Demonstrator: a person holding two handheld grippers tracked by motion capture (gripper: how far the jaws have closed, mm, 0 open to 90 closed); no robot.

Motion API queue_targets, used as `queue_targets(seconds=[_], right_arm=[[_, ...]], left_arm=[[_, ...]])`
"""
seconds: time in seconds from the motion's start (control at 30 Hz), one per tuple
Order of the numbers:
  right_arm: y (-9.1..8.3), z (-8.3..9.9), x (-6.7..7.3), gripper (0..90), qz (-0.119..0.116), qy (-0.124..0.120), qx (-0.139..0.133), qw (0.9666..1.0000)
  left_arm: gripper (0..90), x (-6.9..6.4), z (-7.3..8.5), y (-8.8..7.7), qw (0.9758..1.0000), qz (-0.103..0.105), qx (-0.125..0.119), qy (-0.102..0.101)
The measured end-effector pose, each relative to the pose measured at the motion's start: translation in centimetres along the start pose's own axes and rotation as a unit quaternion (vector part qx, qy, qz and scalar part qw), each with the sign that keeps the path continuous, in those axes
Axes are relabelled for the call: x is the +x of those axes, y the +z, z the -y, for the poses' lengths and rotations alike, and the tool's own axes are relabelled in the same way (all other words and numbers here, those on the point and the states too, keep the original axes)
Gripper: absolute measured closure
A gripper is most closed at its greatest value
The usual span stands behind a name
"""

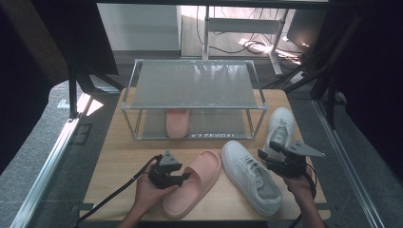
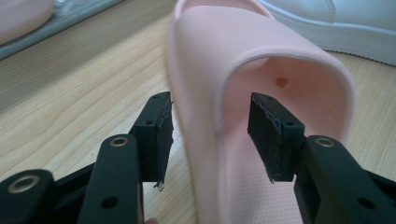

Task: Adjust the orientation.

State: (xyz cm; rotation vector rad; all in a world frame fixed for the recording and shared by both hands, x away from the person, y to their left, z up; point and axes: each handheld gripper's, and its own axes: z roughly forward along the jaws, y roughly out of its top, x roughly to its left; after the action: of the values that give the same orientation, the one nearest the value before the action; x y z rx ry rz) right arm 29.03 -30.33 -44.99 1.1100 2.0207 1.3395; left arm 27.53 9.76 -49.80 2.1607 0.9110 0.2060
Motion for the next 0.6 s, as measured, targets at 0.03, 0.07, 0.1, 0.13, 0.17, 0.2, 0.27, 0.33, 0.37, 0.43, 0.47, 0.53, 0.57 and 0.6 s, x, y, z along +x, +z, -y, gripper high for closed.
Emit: queue_targets(seconds=[0.03,0.07,0.1,0.13,0.17,0.2,0.27,0.33,0.37,0.43,0.47,0.53,0.57,0.6], right_arm=[[0.0,0.0,0.0,41.0,0.000,0.000,0.000,1.0000],[0.0,0.0,0.0,41.0,0.000,0.000,0.000,1.0000],[0.0,0.0,0.0,41.0,0.000,-0.002,-0.001,1.0000],[0.0,0.0,0.0,41.0,0.000,-0.002,-0.002,1.0000],[-0.1,0.0,0.0,41.0,0.000,-0.002,-0.001,1.0000],[-0.1,0.0,0.0,41.0,0.000,0.000,-0.001,1.0000],[-0.1,0.0,-0.1,41.0,0.001,-0.001,0.000,1.0000],[-0.1,0.1,-0.1,41.0,0.002,0.000,-0.001,1.0000],[-0.1,0.1,-0.1,41.0,0.002,0.000,-0.001,1.0000],[-0.1,0.1,-0.2,41.0,0.001,0.000,0.000,1.0000],[-0.1,0.1,-0.1,41.0,0.002,-0.001,0.000,1.0000],[0.0,0.1,-0.1,41.0,0.001,0.000,0.001,1.0000],[0.0,0.1,-0.1,41.1,0.001,0.000,0.001,1.0000],[0.0,0.1,-0.1,41.0,0.001,0.000,0.001,1.0000]], left_arm=[[54.2,-0.1,-0.1,0.1,1.0000,0.003,0.001,0.003],[54.2,-0.2,-0.1,0.4,1.0000,0.003,0.003,0.005],[55.3,-0.2,-0.2,0.7,0.9999,-0.001,0.009,0.007],[56.6,-0.2,-0.2,0.9,0.9999,-0.003,0.013,0.007],[58.9,-0.3,-0.3,1.2,0.9999,-0.004,0.014,0.005],[62.9,-0.3,-0.3,1.4,0.9998,-0.011,0.016,0.005],[65.1,-0.3,-0.3,1.8,0.9996,-0.022,0.015,0.004],[72.0,0.0,-0.4,2.1,0.9994,-0.030,0.017,0.002],[74.1,0.0,-0.4,2.1,0.9994,-0.030,0.017,0.002],[75.4,0.2,-0.4,2.2,0.9994,-0.029,0.017,-0.003],[78.1,0.2,-0.5,2.3,0.9992,-0.036,0.014,-0.004],[81.2,0.2,-0.5,2.3,0.9990,-0.043,0.011,-0.002],[82.2,0.2,-0.5,2.3,0.9989,-0.045,0.009,-0.002],[83.7,0.2,-0.5,2.3,0.9989,-0.045,0.009,-0.002]])
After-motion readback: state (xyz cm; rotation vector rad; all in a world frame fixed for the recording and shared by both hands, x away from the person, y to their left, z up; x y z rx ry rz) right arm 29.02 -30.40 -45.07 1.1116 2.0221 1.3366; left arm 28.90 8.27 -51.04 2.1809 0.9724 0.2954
